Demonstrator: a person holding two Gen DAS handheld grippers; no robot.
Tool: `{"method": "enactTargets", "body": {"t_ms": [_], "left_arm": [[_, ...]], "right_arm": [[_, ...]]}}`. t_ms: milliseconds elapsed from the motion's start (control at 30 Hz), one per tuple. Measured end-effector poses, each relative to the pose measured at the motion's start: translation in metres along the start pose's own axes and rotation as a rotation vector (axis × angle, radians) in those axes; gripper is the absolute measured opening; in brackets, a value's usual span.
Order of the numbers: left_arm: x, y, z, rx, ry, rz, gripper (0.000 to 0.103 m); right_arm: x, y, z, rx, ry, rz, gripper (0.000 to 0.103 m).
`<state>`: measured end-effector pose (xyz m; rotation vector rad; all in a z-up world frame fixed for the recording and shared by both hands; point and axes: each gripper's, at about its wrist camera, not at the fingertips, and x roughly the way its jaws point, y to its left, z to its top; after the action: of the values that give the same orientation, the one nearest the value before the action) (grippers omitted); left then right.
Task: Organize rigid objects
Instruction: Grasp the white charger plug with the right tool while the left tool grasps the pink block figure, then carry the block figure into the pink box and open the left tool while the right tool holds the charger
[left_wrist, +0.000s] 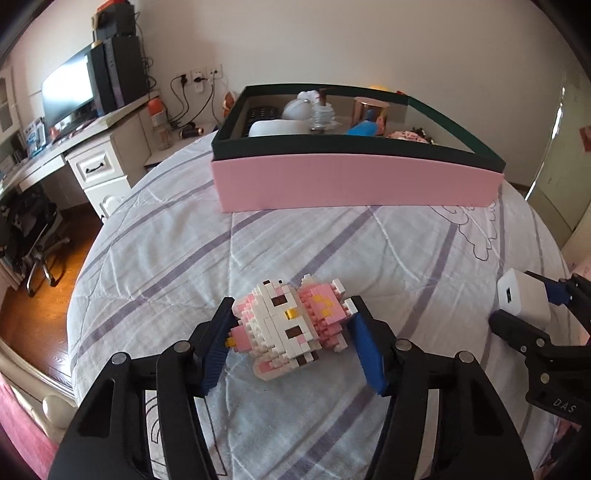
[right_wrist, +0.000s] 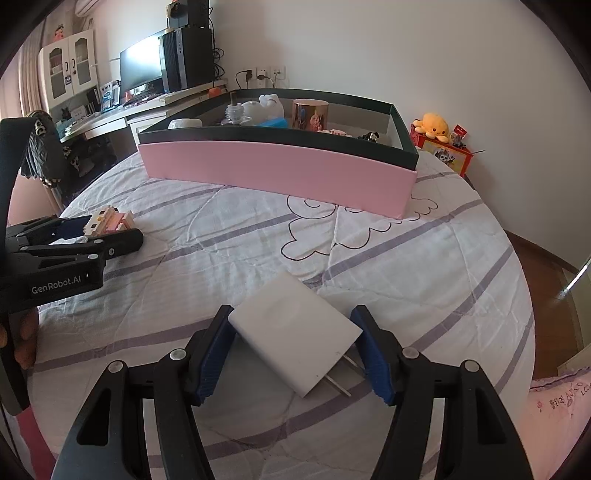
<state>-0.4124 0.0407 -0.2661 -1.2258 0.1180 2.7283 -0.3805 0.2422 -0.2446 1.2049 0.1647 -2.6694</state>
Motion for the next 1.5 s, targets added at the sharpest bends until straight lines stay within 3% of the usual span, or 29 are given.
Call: {"method": "enactTargets", "body": {"t_ms": [633, 833, 1000, 1133, 1500], "left_arm": [[0.003, -0.001, 0.002, 0.010, -0.005, 0.009, 0.061], [-0.008, -0.012, -0.001, 0.068, -0.049, 0.049, 0.061], [-0.028, -0.011, -0.008, 0.041, -0.083, 0.027, 0.061], [-0.064, -0.009, -0.010, 0.023, -0.162, 0.013, 0.061], [-0.190, -0.013, -0.006, 0.036, -0.453, 0.085, 0.062]], "right_arm": [[-0.004, -0.002, 0.000, 0.013, -0.028, 0.016, 0.064], [-0.006, -0.006, 0.001, 0.041, -0.042, 0.041, 0.064], [-0.014, -0.012, -0.003, 0.087, -0.058, 0.066, 0.064], [-0.040, -0.013, -0.009, 0.144, -0.120, 0.081, 0.064], [-0.148, 0.019, 0.016, 0.051, -0.364, 0.045, 0.064]]}}
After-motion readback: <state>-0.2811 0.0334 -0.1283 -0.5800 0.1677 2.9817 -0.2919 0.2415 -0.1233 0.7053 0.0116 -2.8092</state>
